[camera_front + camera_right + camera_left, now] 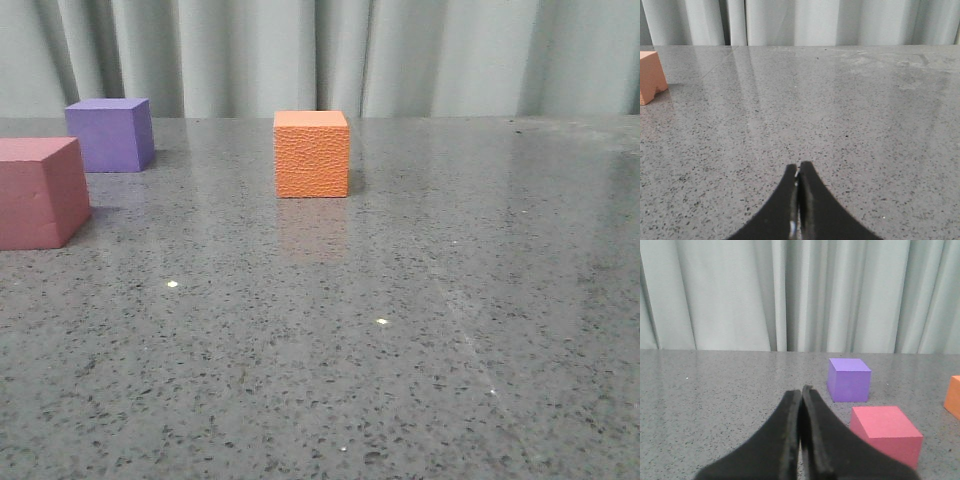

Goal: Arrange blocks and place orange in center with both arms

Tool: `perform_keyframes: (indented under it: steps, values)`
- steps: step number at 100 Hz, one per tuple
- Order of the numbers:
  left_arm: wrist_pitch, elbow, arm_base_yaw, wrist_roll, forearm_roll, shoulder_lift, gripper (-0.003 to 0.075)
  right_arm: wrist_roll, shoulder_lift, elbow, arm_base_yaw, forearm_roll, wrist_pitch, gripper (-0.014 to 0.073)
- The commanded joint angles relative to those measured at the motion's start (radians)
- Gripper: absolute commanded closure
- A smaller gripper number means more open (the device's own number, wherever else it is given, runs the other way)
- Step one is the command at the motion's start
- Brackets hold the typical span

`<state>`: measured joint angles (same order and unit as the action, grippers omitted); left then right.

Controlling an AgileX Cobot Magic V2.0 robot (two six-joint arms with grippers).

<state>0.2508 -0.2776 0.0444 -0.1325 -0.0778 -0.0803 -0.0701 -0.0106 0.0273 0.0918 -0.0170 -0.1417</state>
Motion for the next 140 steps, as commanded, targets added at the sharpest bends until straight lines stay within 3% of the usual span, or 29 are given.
perform_keyframes:
  steps: [1, 16, 35, 57, 102, 107, 114, 119, 126, 131, 134, 140]
  values:
    - [0.113, -0.19, -0.004, -0.005, 0.03, -0.129, 0.0732, 0.008, -0.025, -0.013, -0.006, 0.004, 0.082, 0.0661]
    - [0.384, -0.446, -0.004, -0.005, 0.078, -0.355, 0.0731, 0.008, -0.025, -0.013, -0.006, 0.004, 0.082, 0.0661]
    - [0.577, -0.696, -0.004, 0.001, 0.096, -0.588, 0.0731, 0.008, -0.025, -0.013, -0.006, 0.004, 0.082, 0.0661]
    - [0.59, -0.811, -0.004, 0.001, 0.096, -0.736, 0.0731, 0.008, -0.025, -0.013, -0.006, 0.004, 0.082, 0.0661]
    - [0.571, -0.818, -0.004, 0.017, 0.078, -0.782, 0.0713, 0.008, -0.025, -0.013, -0.006, 0.004, 0.082, 0.0661]
    - [0.555, -0.818, -0.004, 0.037, 0.078, -0.782, 0.0672, 0.008, -0.025, -0.013, -0.006, 0.004, 0.082, 0.0661]
    - [0.53, -0.818, -0.004, 0.08, 0.078, -0.779, 0.0554, 0.008, -0.025, -0.013, -0.006, 0.004, 0.082, 0.0661]
    - [0.522, -0.818, -0.004, 0.101, 0.078, -0.777, 0.0426, 0.008, -0.025, -0.013, -0.006, 0.004, 0.082, 0.0661]
    - [0.513, -0.818, -0.004, 0.106, 0.078, -0.777, 0.0174, 0.008, -0.025, -0.013, -0.006, 0.004, 0.082, 0.0661]
    - [0.513, -0.818, -0.004, 0.106, 0.078, -0.777, 0.0036, 0.008, -0.025, -0.013, -0.006, 0.004, 0.082, 0.0661]
    - [0.515, -0.818, -0.004, 0.106, 0.078, -0.777, -0.0001, 0.008, -0.025, -0.013, -0.006, 0.004, 0.082, 0.0661]
    - [0.523, -0.818, -0.004, 0.106, 0.078, -0.777, 0.0048, 0.008, -0.025, -0.013, -0.006, 0.004, 0.082, 0.0661]
